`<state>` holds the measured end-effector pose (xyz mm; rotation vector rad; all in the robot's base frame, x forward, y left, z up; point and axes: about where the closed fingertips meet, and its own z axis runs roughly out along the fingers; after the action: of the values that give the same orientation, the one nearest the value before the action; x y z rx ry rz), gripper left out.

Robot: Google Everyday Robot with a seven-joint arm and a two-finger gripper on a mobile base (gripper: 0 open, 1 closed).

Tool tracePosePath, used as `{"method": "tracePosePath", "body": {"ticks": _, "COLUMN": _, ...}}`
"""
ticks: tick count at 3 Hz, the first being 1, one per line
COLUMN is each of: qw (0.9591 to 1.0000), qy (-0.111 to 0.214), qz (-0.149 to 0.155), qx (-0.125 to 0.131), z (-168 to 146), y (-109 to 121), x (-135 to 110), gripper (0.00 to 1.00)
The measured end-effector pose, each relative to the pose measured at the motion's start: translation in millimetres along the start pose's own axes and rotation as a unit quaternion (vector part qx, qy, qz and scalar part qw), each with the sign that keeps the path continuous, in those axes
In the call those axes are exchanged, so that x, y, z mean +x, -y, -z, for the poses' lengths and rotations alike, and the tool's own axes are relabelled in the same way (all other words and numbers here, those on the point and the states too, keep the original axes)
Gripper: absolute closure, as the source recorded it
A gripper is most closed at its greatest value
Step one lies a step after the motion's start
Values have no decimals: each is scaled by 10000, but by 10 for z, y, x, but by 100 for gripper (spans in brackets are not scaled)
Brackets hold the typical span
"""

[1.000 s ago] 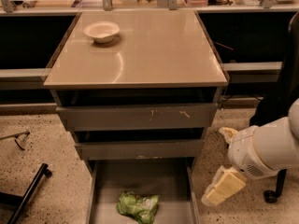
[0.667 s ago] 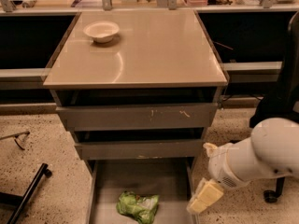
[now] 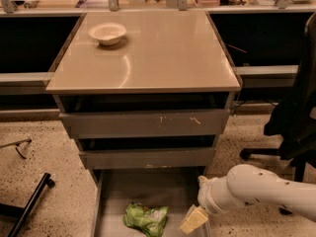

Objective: Close middle drawer

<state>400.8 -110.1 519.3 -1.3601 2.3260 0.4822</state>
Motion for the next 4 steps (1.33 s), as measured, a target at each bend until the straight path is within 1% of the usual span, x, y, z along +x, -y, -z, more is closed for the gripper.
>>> {"method": "tracePosePath", "body": {"ticks": 1, "qw": 10000, "qy": 0, "qz": 0, "qx": 0, "z": -1, "y": 0, "x": 0, "gripper": 0}}
{"method": "tracePosePath", "body": {"ticks": 2, "qw": 9998, "qy": 49, "qz": 101, "qx": -138, "z": -297, "y": 14, "x": -7, "gripper": 0}}
{"method": "tracePosePath", "body": {"ticks": 3, "qw": 9989, "qy": 408, "qz": 172, "qx": -181, "z": -619, "y": 120, "x": -113, "gripper": 0}}
{"method": "tracePosePath", "body": {"ticks": 4, "qw": 9949, "qy": 911, "qz": 272, "qx": -343, "z": -1127, "y": 172, "x": -127, "gripper": 0}}
